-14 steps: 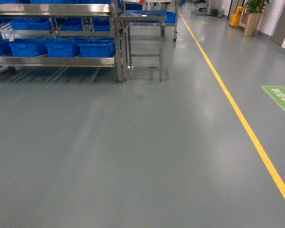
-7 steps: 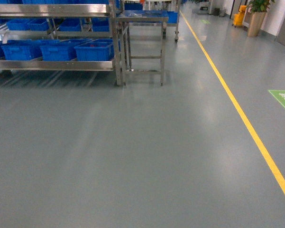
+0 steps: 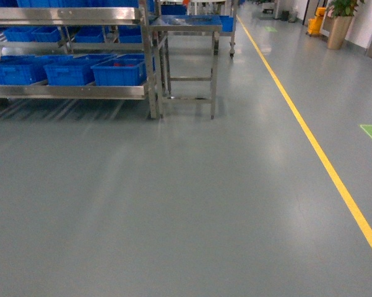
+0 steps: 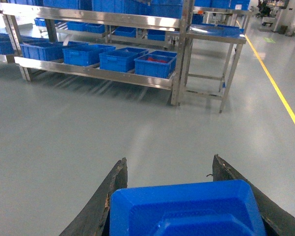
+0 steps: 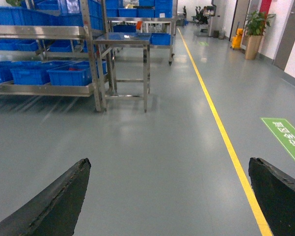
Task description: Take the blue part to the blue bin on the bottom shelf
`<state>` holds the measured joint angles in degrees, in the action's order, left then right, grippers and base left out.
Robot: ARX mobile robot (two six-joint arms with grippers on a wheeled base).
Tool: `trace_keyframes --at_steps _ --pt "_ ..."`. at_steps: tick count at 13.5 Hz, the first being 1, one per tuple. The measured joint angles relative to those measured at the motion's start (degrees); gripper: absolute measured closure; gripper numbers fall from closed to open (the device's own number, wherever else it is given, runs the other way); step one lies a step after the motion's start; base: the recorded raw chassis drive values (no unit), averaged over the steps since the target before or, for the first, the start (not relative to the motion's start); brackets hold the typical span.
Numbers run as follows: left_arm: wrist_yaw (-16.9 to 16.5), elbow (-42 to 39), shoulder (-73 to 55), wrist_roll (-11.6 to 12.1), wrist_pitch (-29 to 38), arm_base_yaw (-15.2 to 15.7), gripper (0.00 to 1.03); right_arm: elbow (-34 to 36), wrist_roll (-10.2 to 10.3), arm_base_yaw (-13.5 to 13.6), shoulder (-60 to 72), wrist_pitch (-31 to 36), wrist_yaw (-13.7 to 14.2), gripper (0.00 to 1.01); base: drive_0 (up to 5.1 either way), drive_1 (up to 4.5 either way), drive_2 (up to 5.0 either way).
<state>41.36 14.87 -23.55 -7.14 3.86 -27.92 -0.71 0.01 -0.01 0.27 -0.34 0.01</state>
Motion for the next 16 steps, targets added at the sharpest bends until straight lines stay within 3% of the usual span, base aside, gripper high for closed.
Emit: trace_keyframes --at_steps 16 --pt "0.0 0.0 0.1 0.0 0.0 0.0 0.59 0.0 0.0 0.0 0.0 0.1 0.0 0.03 0.0 4.34 -4.3"
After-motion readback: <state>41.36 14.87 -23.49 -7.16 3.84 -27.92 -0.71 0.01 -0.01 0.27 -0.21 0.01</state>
